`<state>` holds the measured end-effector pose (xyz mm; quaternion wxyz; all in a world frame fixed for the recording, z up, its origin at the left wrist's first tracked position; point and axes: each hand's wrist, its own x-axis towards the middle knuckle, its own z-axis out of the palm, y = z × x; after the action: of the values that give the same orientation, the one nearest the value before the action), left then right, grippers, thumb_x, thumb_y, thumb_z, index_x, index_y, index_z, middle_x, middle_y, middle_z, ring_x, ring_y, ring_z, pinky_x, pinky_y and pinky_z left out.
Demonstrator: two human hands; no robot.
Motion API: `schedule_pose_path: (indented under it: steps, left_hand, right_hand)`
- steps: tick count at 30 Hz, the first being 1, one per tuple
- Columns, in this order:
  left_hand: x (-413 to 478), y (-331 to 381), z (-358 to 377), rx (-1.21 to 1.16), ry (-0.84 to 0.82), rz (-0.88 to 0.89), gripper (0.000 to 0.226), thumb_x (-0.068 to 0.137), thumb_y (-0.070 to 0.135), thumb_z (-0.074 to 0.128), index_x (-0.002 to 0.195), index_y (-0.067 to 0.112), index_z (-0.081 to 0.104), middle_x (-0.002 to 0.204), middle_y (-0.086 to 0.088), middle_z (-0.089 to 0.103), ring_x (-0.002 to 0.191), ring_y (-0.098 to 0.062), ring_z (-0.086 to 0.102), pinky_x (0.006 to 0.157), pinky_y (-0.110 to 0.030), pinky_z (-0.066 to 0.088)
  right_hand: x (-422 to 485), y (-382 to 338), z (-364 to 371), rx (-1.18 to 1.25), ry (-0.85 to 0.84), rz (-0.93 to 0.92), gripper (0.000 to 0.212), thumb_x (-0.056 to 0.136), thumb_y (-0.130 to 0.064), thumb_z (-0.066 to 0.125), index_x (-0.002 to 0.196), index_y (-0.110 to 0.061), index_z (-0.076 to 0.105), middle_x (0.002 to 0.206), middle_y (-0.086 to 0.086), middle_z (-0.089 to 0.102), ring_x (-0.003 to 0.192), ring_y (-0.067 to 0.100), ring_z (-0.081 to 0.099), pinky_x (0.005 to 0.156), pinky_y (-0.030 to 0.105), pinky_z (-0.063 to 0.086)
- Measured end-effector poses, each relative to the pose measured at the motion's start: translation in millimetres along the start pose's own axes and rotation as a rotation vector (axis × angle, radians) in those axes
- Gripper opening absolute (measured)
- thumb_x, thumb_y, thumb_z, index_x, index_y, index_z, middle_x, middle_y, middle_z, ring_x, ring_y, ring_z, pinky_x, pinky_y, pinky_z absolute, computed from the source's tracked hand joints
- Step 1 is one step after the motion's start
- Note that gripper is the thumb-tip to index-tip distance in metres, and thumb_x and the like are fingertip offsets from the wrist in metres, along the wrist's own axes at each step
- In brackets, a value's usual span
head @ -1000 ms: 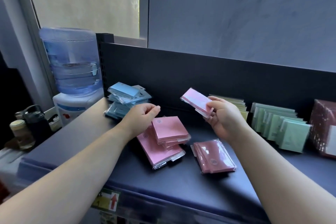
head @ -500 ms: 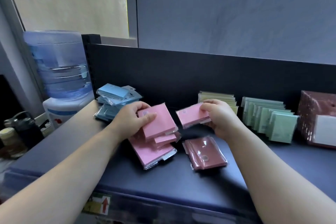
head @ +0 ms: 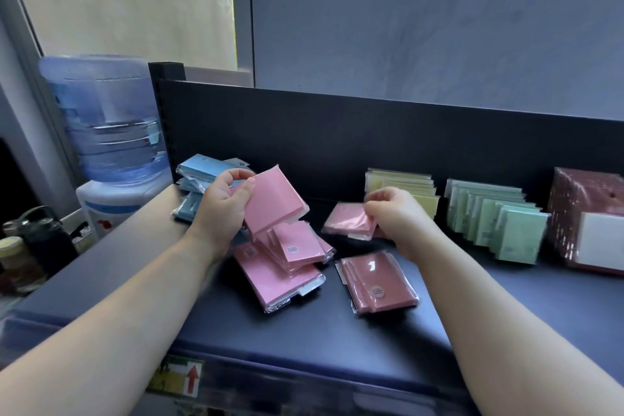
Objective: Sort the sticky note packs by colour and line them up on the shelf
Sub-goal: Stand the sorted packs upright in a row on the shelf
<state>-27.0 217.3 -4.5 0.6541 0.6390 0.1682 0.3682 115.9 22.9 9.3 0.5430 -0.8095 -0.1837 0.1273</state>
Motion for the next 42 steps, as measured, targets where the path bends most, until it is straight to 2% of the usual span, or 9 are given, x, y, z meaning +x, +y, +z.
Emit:
schedule_pose_path:
  steps: [6,10,14,21,24,26,29,36,42]
  left_hand:
    - [-4.7,4.4,3.0,-0.056,-0.077,-0.009,0.011,0.098,0.011,0.048,0.098,0.021,0.053,0.07,-0.001,0.058,0.052,-0.006,0.052,0.044,-0.017,0.043]
    - [-6.2,2.5,3.4,0.034,-0.201,0.039,0.012,0.093,0.011,0.055,0.1,0.02,0.055,0.075,-0.004,0.06,0.059,-0.008,0.055,0.049,-0.021,0.047]
    - [-8.7,-0.6,4.3,0.12,-0.316,0.05,0.005,0.092,0.02,0.056,0.093,0.017,0.06,0.077,0.002,0.062,0.067,-0.01,0.056,0.055,-0.026,0.048]
    - [-1.6,-9.8,1.4,0.44,-0.262,0.16,0.026,0.091,0.042,0.047,0.093,0.022,0.062,0.092,0.001,0.068,0.088,-0.013,0.061,0.08,-0.026,0.045]
    - [1.1,-15.5,0.4,0.754,-0.32,0.214,0.015,0.088,0.038,0.062,0.095,0.025,0.061,0.094,0.005,0.065,0.09,-0.015,0.061,0.08,-0.021,0.046]
    - [2.0,-16.3,-0.1,0.856,-0.392,0.201,0.047,0.074,0.061,0.063,0.103,0.024,0.062,0.097,0.006,0.061,0.09,-0.011,0.058,0.083,-0.023,0.046]
    - [2.9,-15.3,-0.7,0.963,-0.456,0.22,0.074,0.055,0.077,0.047,0.105,0.026,0.066,0.1,0.006,0.058,0.093,-0.009,0.056,0.088,-0.026,0.045]
    - [1.6,-14.4,-0.3,0.907,-0.495,0.256,0.034,0.057,0.075,0.048,0.081,0.053,0.056,0.096,0.011,0.057,0.095,-0.005,0.055,0.086,-0.025,0.044]
    - [1.6,-15.4,-0.3,0.881,-0.489,0.248,0.034,0.056,0.074,0.051,0.081,0.052,0.059,0.097,0.009,0.058,0.095,-0.005,0.056,0.091,-0.031,0.047]
  right_hand:
    - [-13.6,-4.1,9.1,-0.54,-0.081,-0.176,0.016,0.085,-0.021,0.059,0.092,-0.016,0.073,0.08,-0.004,0.068,0.073,0.011,0.06,0.06,0.021,0.04]
    - [-26.4,-13.7,16.7,-0.044,-0.134,-0.299,0.017,0.09,-0.035,0.061,0.097,-0.022,0.069,0.085,-0.014,0.069,0.078,0.002,0.063,0.071,0.02,0.049]
    - [-31.0,-12.5,32.0,0.163,-0.419,-0.262,0.017,0.088,-0.013,0.066,0.104,-0.019,0.064,0.094,0.007,0.074,0.084,0.02,0.069,0.075,0.032,0.056]
    - [-15.6,-23.8,-8.0,0.437,-0.196,-0.13,0.026,0.088,0.0,0.046,0.093,-0.01,0.069,0.083,0.01,0.066,0.067,0.021,0.055,0.052,0.026,0.037]
    - [-15.5,-24.3,-27.5,0.199,-0.204,-0.079,0.028,0.087,0.001,0.044,0.086,-0.007,0.071,0.067,0.002,0.065,0.054,0.015,0.054,0.048,0.023,0.034]
    - [-18.9,-24.8,-40.0,-0.088,-0.333,-0.08,0.028,0.087,0.002,0.049,0.081,-0.012,0.072,0.062,0.0,0.065,0.051,0.011,0.055,0.048,0.021,0.039]
    - [-21.9,-16.3,-49.7,-0.425,-0.587,-0.1,0.019,0.088,-0.006,0.059,0.095,-0.016,0.074,0.094,0.008,0.074,0.079,0.016,0.063,0.081,0.041,0.053]
    - [-32.1,-5.1,-52.4,-0.624,-0.599,-0.167,0.048,0.076,-0.034,0.076,0.122,-0.03,0.063,0.094,-0.025,0.065,0.089,-0.006,0.058,0.089,0.019,0.043]
    - [-47.0,-16.1,-51.7,-1.023,-0.635,-0.219,0.056,0.068,-0.046,0.08,0.115,-0.025,0.057,0.11,-0.009,0.056,0.1,0.013,0.055,0.087,0.028,0.046]
